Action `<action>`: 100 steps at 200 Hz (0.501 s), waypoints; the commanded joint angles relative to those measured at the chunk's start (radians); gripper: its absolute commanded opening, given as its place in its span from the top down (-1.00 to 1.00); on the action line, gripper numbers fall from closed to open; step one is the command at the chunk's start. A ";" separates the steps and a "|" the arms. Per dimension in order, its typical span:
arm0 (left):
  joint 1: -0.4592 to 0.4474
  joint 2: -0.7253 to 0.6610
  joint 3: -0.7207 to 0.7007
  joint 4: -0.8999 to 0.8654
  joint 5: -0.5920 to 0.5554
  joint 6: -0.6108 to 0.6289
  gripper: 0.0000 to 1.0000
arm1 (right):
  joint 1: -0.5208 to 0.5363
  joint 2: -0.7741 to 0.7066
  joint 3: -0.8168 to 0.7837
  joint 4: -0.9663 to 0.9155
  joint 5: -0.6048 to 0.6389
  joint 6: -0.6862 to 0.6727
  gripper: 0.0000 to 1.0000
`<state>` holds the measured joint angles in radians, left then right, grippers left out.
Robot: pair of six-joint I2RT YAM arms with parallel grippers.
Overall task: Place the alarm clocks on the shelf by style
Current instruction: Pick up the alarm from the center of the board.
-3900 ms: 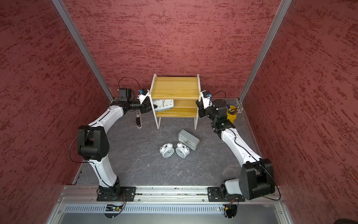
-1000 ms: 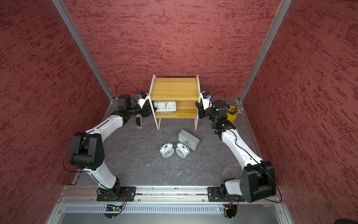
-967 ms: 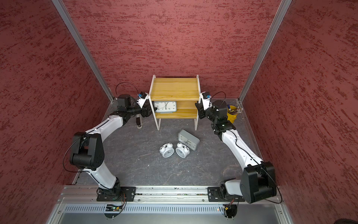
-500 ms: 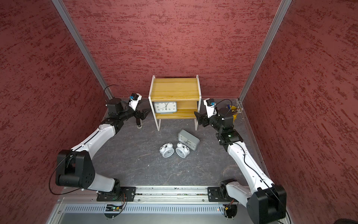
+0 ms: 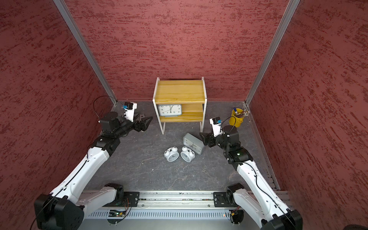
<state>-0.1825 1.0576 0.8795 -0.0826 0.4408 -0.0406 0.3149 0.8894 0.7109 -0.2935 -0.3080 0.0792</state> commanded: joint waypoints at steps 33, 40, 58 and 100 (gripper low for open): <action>-0.035 -0.026 -0.036 -0.146 0.097 -0.013 -0.91 | 0.078 0.035 0.002 -0.158 0.063 0.037 -0.72; -0.038 -0.025 -0.034 -0.155 0.098 -0.010 -0.90 | 0.087 0.045 0.005 -0.166 0.074 0.032 -0.73; -0.038 -0.021 -0.033 -0.158 0.117 -0.012 -0.90 | 0.104 0.086 0.019 -0.190 0.107 0.016 -0.74; -0.040 -0.005 -0.032 -0.185 0.165 0.004 -0.90 | 0.124 0.166 0.060 -0.208 0.136 -0.033 -0.77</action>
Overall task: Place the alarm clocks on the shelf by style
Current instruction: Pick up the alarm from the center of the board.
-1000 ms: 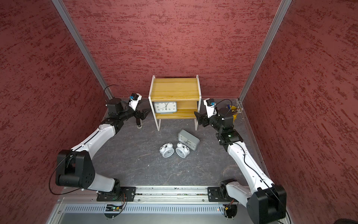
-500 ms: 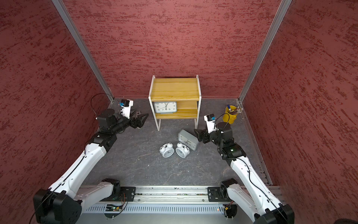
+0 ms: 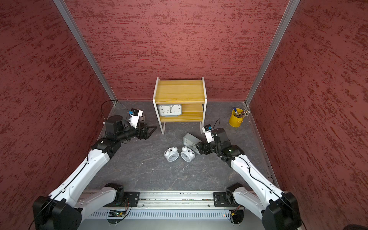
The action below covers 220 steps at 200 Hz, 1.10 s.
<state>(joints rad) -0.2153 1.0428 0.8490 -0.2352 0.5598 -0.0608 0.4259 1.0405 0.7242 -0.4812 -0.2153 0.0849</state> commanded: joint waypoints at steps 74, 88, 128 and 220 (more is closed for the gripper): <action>-0.007 0.017 0.005 -0.053 0.053 0.046 -0.90 | 0.022 0.092 0.058 0.020 0.000 -0.087 -0.66; -0.007 0.019 0.005 -0.055 0.053 0.046 -0.89 | 0.022 0.110 0.068 0.017 0.003 -0.094 -0.65; -0.007 0.018 0.008 -0.059 0.057 0.049 -0.89 | 0.023 0.155 0.084 0.024 0.025 -0.105 -0.64; -0.007 0.018 0.009 -0.063 0.055 0.052 -0.88 | 0.027 0.221 0.095 -0.013 0.037 -0.123 -0.32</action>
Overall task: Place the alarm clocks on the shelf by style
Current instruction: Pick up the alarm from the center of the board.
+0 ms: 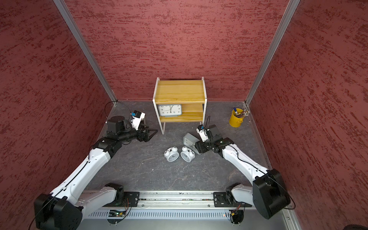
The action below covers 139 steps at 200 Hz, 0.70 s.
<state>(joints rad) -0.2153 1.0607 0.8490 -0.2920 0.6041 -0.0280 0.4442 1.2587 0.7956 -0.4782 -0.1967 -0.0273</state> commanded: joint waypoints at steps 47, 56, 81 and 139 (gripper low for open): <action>-0.007 -0.004 0.009 -0.011 0.006 0.022 -0.88 | 0.010 -0.005 0.005 -0.018 0.038 -0.028 -0.26; -0.007 -0.004 0.010 -0.013 0.005 0.022 -0.88 | 0.011 -0.002 0.002 -0.019 0.040 -0.028 -0.26; -0.007 -0.011 0.010 -0.017 -0.005 0.025 -0.88 | 0.013 0.011 0.006 -0.020 0.039 -0.032 -0.27; -0.008 -0.021 0.007 -0.018 -0.008 0.025 -0.88 | 0.017 0.025 0.008 -0.020 0.049 -0.040 -0.29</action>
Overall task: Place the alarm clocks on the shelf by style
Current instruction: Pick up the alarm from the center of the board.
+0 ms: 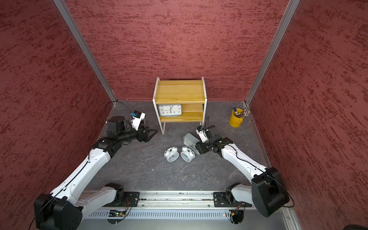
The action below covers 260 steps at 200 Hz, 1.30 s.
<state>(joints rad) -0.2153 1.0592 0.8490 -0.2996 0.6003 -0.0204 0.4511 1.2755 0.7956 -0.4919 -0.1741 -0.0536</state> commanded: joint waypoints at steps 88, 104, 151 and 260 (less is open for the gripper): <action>-0.050 -0.023 -0.005 0.024 0.018 0.064 -0.86 | 0.010 -0.142 0.048 -0.020 0.036 -0.038 0.43; -0.084 -0.018 0.001 0.028 0.027 0.104 -0.87 | 0.010 -0.180 0.071 -0.042 0.014 -0.053 0.45; -0.217 0.070 0.108 -0.017 0.052 0.307 -0.91 | 0.011 -0.232 0.166 -0.119 -0.078 -0.109 0.47; -0.234 0.374 0.558 -0.400 0.346 0.669 -0.97 | 0.009 -0.239 0.353 -0.255 -0.331 -0.294 0.43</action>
<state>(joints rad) -0.4652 1.4082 1.3388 -0.5781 0.8238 0.5255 0.4564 1.0519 1.0946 -0.7605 -0.4099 -0.2916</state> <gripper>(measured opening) 0.980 0.442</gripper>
